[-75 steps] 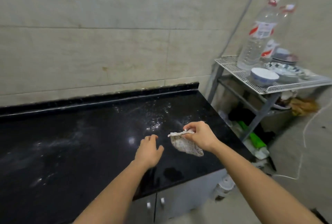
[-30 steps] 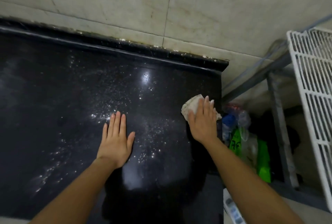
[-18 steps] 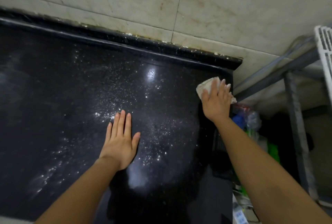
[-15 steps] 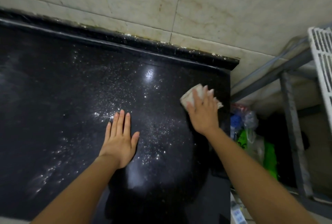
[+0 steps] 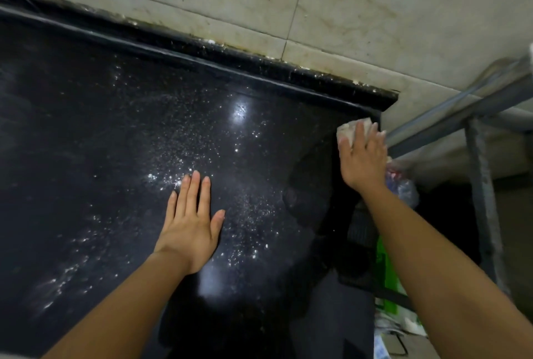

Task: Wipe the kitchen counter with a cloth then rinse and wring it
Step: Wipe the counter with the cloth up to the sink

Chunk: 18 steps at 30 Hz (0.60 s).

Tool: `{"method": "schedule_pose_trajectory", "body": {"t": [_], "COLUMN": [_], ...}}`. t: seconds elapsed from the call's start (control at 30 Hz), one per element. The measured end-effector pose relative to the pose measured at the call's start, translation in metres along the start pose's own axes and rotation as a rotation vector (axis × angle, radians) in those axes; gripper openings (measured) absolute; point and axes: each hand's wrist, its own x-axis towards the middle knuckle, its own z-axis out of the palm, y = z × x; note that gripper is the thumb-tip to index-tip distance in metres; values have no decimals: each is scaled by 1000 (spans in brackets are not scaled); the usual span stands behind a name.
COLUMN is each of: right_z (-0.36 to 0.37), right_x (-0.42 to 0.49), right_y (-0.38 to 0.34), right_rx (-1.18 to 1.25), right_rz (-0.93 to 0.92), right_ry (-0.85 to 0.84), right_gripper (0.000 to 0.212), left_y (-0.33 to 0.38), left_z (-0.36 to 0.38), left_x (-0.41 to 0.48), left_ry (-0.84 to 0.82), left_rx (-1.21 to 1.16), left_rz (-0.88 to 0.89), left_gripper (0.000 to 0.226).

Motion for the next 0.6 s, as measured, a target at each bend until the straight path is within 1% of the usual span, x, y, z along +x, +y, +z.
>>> {"method": "schedule_pose_trajectory", "body": {"t": [0.07,0.1,0.13,0.2,0.3,0.37,0.43,0.47,0.5,0.53,0.57,0.6], "right_z": [4,8,12,23,36,36,27,22,18,15,11,8], "right_x": [8,6,2,-16,-53,-67,-63,-58,-50,-40,-28,-14], "right_y": [-30,-49,-68,-104,-135,-130,-110,-98,-83,-66,-48,-28], "right_rx": [48,40,26,31,43,14,-2,4,1,-7,-12,-18], "right_rz": [121,121,72,-124,-493,-750,-921,-941,-911,-820,-670,-482], "right_ry": [22,35,39,4,-51,-139,-210,-206,-160,-92,-28,12], "right_gripper": [60,60,59,59,57,53,50,48,47,45,45,47], "left_y": [-1,-1,0,1,3,4,5,4,3,3,2,1], "left_z": [0,0,0,-1,-4,-6,-7,-7,-7,-6,-5,-4], "left_x": [2,2,3,3,2,2,2,2,1,1,1,1], "left_ry": [-6,-8,-9,-21,-48,-70,-77,-73,-65,-56,-47,-41], "left_rx": [3,-5,-13,-8,11,14,4,-1,-6,-12,-18,-23], "left_rz": [-9,-13,-16,-23,-42,-48,-41,-34,-26,-18,-10,-3], "left_gripper": [70,70,69,66,64,64,64,64,65,67,70,72]}}
